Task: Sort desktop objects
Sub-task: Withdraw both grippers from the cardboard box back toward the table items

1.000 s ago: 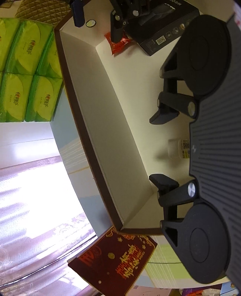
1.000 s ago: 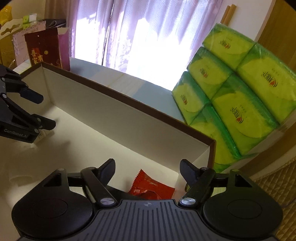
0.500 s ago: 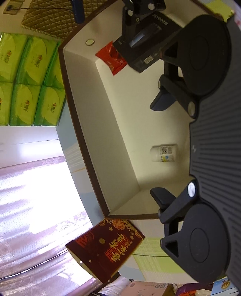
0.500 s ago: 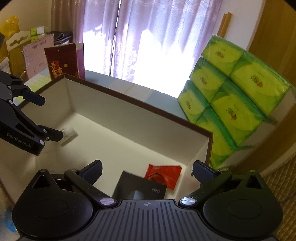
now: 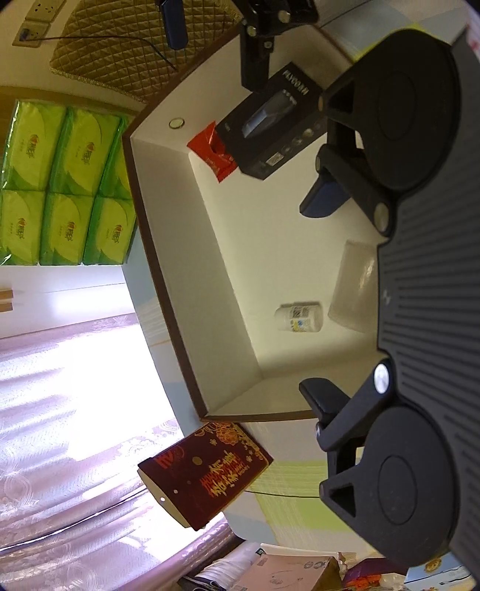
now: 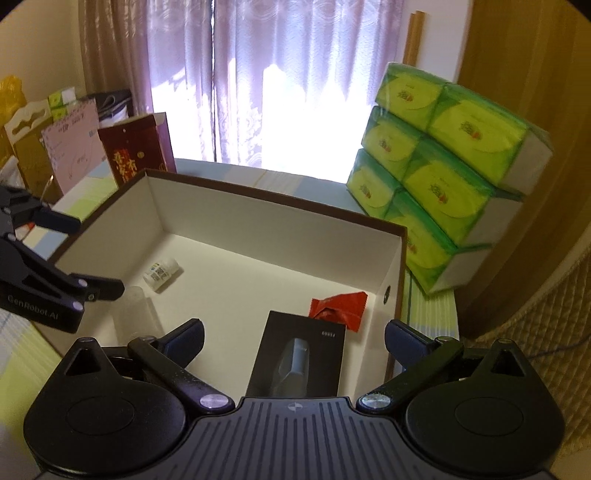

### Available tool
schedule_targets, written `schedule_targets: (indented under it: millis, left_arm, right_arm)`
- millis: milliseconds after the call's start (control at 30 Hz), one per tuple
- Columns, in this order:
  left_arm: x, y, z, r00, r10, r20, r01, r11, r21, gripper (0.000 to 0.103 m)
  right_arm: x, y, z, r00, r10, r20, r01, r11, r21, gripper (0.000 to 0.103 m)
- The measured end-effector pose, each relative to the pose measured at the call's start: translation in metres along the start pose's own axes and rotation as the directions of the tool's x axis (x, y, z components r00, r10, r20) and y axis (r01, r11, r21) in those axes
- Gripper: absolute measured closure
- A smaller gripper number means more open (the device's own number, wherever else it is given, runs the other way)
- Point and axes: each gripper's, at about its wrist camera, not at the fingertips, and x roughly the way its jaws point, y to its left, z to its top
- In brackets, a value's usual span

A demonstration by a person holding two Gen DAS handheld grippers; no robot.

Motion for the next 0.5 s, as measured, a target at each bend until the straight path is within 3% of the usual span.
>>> schedule_targets:
  millis: [500]
  left_arm:
    - [-0.054, -0.009, -0.025, 1.000, 0.007, 0.026, -0.006, 0.999, -0.033, 0.011]
  right_arm:
    - [-0.054, 0.014, -0.021, 0.999, 0.003, 0.045, -0.005, 0.999, 0.053, 0.002]
